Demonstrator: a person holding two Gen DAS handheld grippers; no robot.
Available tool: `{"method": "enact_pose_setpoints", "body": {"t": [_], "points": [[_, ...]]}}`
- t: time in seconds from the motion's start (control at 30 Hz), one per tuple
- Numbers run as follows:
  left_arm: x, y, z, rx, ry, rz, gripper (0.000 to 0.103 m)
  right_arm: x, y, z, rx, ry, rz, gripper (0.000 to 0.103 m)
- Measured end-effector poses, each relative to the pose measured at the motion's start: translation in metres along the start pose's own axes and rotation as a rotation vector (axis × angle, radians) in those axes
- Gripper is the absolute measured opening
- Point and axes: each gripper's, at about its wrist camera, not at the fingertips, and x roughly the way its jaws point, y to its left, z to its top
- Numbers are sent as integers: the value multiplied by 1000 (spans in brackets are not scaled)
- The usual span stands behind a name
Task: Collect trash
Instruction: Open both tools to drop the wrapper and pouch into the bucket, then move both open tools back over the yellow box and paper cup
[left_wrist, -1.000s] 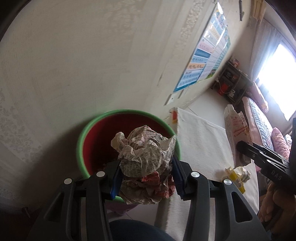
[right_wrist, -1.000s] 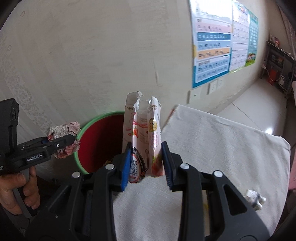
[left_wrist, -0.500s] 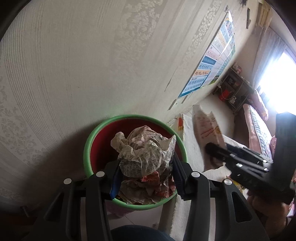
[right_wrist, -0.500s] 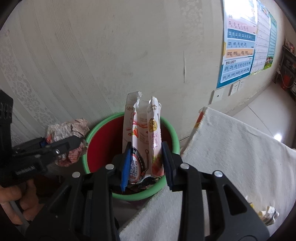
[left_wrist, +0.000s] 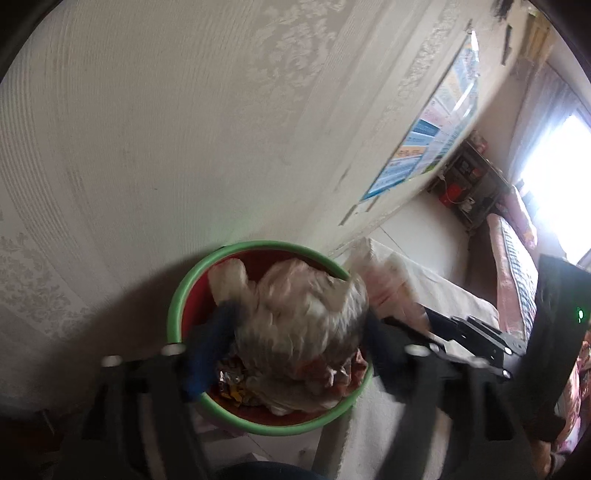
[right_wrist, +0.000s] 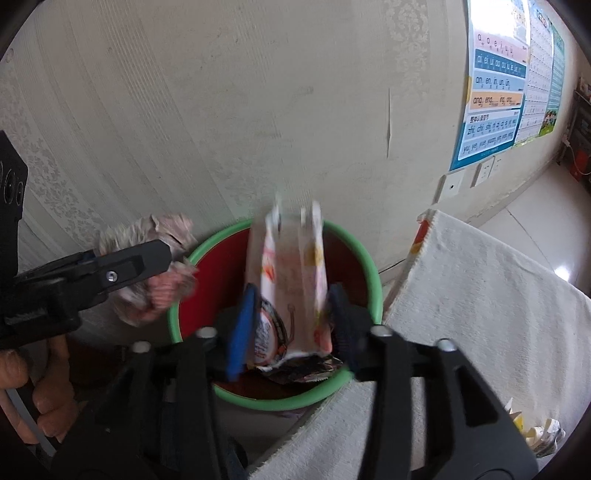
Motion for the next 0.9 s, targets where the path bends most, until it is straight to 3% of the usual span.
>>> {"method": "enact_pose_setpoints", "body": {"t": [0.03,0.07,0.17,0.4,0.6,0.9], "points": [[-1,2,0,-9,-5,-1,75,0,0,-1,7,-1,-7,75],[-2,3,0,-16,-7,3,80,0,-1,-3,13,1,0,78],[-5,6,-1,-33,-22,14,92,1,-2,-9,4,17,-6,81],[-9,3,-15,-49,-13,11,95,-33,-5,-29,-47,-27,-78,98],[-7,-20,-30,-34,6,-13,95,-66,-31,-55,-16,-41,-107,98],[9,-96,-61,80,72,-77,95,-111,-93,-98,90,-56,-182,98]]}}
